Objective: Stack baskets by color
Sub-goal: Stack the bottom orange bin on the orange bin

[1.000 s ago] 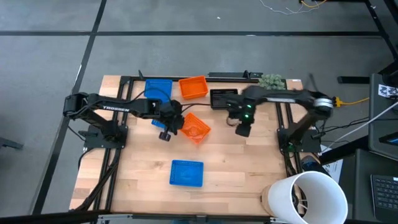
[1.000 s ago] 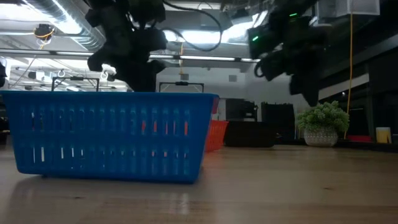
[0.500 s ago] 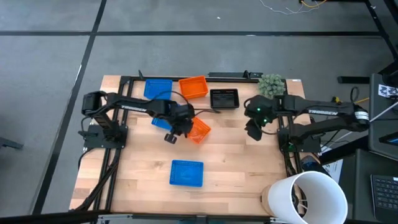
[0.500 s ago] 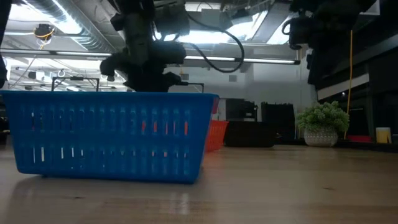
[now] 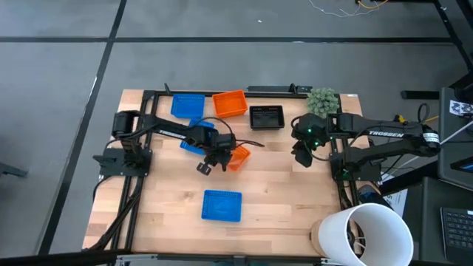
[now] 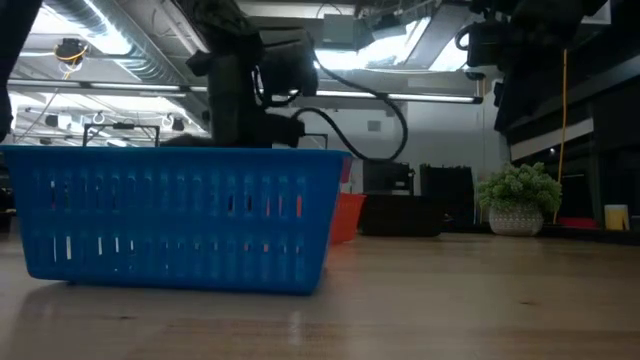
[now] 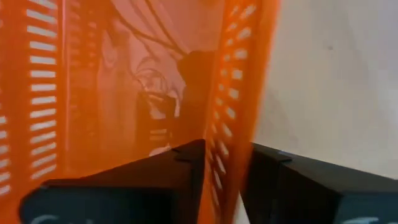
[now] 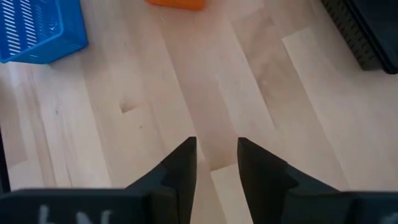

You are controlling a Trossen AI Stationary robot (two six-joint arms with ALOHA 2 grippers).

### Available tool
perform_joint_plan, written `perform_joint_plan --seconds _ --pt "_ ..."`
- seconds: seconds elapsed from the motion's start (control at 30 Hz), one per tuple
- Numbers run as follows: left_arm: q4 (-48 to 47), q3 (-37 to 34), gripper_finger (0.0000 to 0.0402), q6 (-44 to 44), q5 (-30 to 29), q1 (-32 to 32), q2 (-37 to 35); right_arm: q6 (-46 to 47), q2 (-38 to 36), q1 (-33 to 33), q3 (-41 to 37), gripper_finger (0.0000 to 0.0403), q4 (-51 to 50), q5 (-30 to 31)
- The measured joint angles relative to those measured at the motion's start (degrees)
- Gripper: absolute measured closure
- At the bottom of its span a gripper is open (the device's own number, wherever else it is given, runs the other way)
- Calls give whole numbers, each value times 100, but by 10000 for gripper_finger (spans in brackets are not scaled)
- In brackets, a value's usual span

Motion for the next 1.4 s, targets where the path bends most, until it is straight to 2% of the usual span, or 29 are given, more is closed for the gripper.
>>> perform_joint_plan --seconds 0.13,0.3,0.4,0.5,0.57,0.63,0.77,0.9,1.0,1.17,1.4 --pt "-215 209 392 -4 -290 -85 8 2 1 0 0 288 -2 60" --pt "-976 1292 400 86 -799 1 -322 -21 4 0 0 288 -2 90" --pt "-1354 2082 401 311 -1003 436 -364 -21 7 4 0 288 0 104" --pt "-1668 2752 401 346 -1011 1212 -327 -22 7 4 0 288 -9 105" --pt "-1590 3048 401 390 -846 1839 -149 -31 7 2 0 288 -12 104" --pt "-1697 3241 401 329 -439 2448 63 -34 7 4 0 288 -17 106" --pt "-1713 3458 401 -22 326 3212 424 -136 7 2 0 288 -23 104" --pt "-1815 3456 401 -171 552 3384 771 -342 7 2 0 288 -22 108" --pt "-1855 3467 401 -366 1014 3384 1030 -391 7 4 0 288 -22 108" --pt "-1919 3451 401 -499 520 3250 1333 -347 7 3 0 288 -24 108" --pt "-1923 3456 401 -767 505 3056 1333 -381 7 2 0 288 -28 107"
